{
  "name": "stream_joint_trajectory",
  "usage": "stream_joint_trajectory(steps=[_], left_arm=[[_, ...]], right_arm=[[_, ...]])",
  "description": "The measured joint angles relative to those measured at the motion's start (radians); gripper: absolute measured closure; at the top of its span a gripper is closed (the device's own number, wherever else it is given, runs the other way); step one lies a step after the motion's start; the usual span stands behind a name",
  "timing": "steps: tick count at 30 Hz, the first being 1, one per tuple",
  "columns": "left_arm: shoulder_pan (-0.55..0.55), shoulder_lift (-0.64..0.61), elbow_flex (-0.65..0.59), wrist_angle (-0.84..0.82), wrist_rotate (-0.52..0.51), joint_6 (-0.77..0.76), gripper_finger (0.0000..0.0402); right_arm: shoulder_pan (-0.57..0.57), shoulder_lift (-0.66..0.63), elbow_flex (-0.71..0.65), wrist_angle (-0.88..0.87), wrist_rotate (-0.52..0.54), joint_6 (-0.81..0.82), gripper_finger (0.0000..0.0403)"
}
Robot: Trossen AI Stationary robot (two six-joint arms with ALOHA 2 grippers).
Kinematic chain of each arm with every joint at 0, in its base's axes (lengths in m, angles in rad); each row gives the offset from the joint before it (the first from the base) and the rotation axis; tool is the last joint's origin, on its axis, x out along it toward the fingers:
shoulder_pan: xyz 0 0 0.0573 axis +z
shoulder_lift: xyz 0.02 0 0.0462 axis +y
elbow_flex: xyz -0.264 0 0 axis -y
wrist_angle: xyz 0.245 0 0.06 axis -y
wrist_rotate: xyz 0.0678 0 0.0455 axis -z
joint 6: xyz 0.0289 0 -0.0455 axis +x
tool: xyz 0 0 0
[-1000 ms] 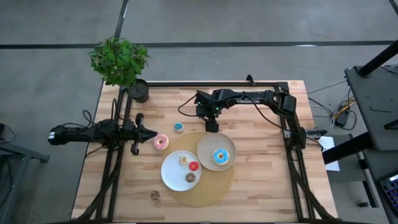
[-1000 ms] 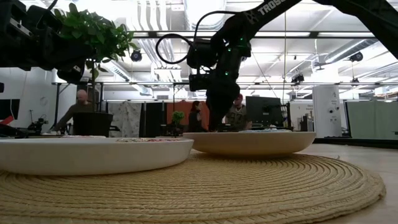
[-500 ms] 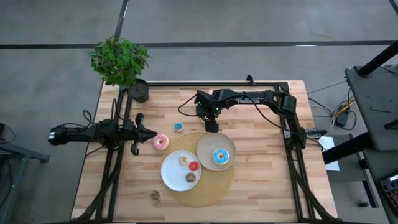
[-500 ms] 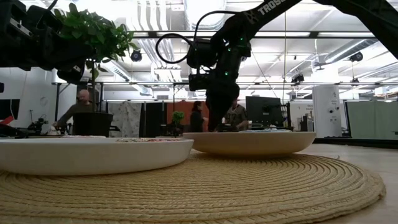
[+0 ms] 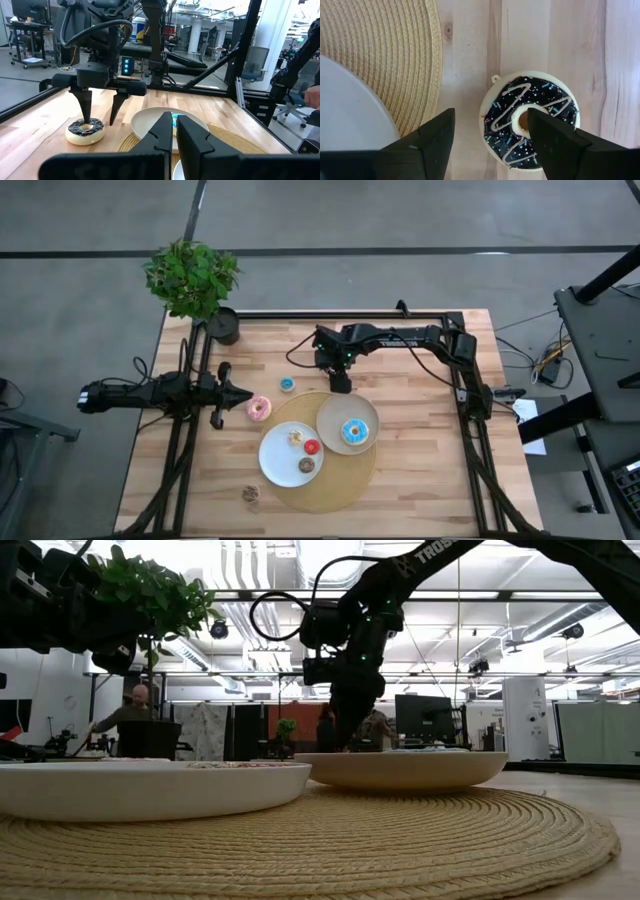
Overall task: Pick & Place donuts
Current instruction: Put the large black donut on the gray plate
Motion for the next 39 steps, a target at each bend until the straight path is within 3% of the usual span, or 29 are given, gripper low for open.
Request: stream_joint_trajectory(steps=[39], left_arm=[[0.000, 0.000, 0.000, 0.000, 0.000, 0.000, 0.0402]], right_arm=[[-0.002, 0.005, -0.080, 0.079, 0.030, -0.001, 0.0165]])
